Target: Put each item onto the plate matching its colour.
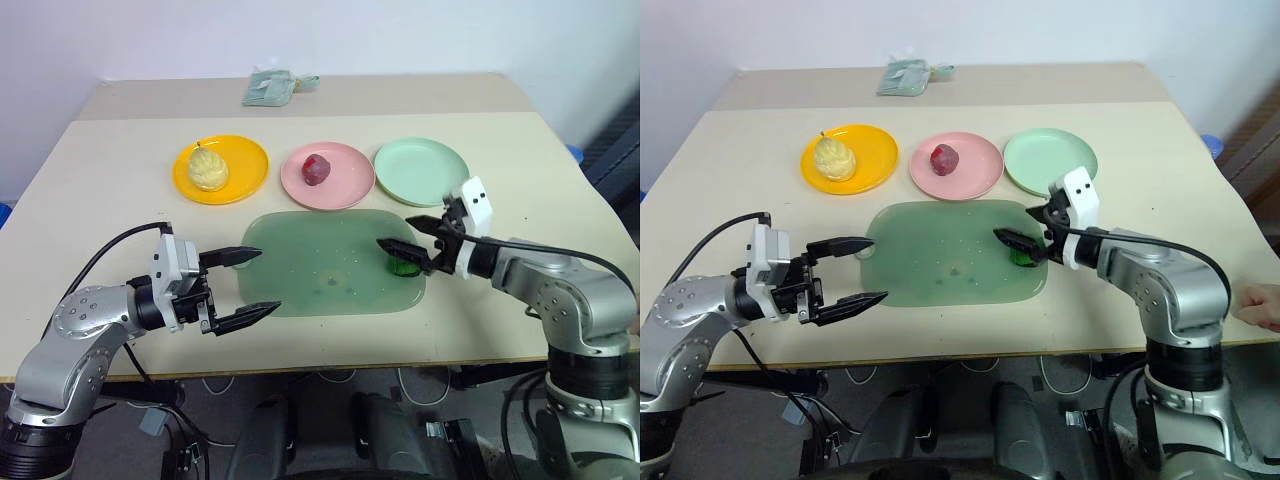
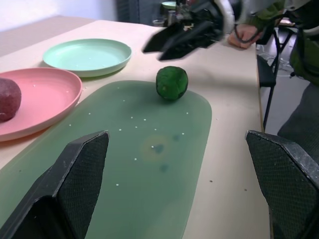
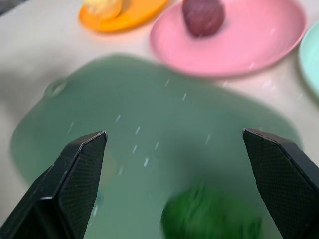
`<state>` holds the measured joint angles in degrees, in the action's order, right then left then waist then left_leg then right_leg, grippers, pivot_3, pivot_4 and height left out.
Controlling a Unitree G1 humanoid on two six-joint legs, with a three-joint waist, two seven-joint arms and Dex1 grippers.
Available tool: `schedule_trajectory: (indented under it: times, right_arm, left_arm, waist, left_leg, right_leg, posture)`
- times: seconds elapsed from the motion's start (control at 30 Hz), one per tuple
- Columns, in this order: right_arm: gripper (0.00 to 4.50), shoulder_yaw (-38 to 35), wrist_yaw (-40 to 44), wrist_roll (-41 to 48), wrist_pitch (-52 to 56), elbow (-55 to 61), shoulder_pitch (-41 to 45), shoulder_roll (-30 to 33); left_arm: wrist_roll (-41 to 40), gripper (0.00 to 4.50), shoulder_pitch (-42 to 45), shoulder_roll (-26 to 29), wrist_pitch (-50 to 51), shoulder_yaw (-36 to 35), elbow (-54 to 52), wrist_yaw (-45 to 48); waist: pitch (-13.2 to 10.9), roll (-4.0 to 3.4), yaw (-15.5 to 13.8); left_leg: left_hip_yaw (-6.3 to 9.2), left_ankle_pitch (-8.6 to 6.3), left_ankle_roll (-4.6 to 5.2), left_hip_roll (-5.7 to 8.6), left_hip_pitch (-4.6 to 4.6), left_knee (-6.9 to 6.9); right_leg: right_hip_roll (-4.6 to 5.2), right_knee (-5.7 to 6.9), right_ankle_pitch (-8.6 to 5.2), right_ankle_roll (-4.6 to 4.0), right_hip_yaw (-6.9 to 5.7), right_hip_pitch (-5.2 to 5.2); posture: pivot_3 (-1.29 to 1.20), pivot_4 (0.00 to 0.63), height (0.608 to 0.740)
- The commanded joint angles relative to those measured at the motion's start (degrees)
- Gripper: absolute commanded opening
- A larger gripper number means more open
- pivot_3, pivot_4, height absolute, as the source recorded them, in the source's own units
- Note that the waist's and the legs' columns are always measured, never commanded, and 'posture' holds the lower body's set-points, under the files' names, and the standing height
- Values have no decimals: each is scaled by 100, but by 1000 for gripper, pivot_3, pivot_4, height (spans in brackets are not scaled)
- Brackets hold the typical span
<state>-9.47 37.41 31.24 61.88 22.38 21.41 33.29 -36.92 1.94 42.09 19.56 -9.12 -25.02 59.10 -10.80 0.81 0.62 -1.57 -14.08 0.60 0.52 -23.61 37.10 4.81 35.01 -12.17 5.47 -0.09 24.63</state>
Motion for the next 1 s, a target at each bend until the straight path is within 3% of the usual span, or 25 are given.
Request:
schedule_trajectory:
  times: [0.03, 0.43, 0.53, 0.6, 0.77, 0.87, 1.0]
  right_arm:
    - [4428, 95, 131, -189, -672, 10, -240, 198]
    - [4428, 857, 165, -888, -1965, -930, -299, 106]
    - [3706, 882, 185, -867, -2028, -1045, -228, 80]
    - [2791, 893, 187, -891, -2107, -1093, -198, 77]
    - [2791, 727, 131, -919, -2581, -1711, 339, -163]
    - [2791, 692, -6, -1232, -3382, -2951, 1234, -390]
    - [2791, 757, -284, -1819, -4863, -5568, 2733, -708]
  left_arm:
    - [-83, 4500, 61, -5, 8, -6, -133, 14]
    - [-120, 4500, -7, -2, 69, -45, -250, -77]
    - [-125, 4500, -68, -4, 91, -96, -313, -137]
    - [-132, 4500, -112, -1, 103, -139, -355, -172]
    - [-179, 4500, -218, 29, 118, -280, -437, -273]
    - [-177, 4500, -253, 4, 127, -315, -494, -364]
    - [-151, 4500, -331, -63, 123, -371, -592, -588]
  waist:
    - [0, 1, 1]
    - [0, 3, -3]
    - [0, 3, 2]
    - [0, 3, 3]
    - [0, 3, 5]
    - [-1, 2, 41]
    - [-1, 1, 44]
  left_leg:
    - [0, 0, 0, 0, 0, 0]
    - [-1, 0, 0, -4, 0, 7]
    - [-1, 0, 1, -5, 0, 7]
    - [-1, 0, 1, -5, 0, 6]
    - [-1, 0, 0, -5, 0, 8]
    - [-2, 1, 0, -5, 0, 9]
    - [-4, 1, 1, -5, 1, 8]
  right_leg:
    - [0, -1, 0, 0, 0, 0]
    - [-10, -2, -1, 1, 1, -3]
    - [-10, -2, -1, 1, 1, -3]
    - [-11, -1, -1, 1, 1, -3]
    - [-11, -1, 0, 1, 1, -3]
    - [-13, -1, 0, 1, 1, -2]
    - [-17, 1, 1, 2, 2, -2]
  posture:
    - [0, 150, 740]
    - [0, 150, 740]
    - [0, 150, 740]
    - [0, 150, 740]
    - [0, 150, 740]
    - [0, 150, 740]
    - [0, 150, 740]
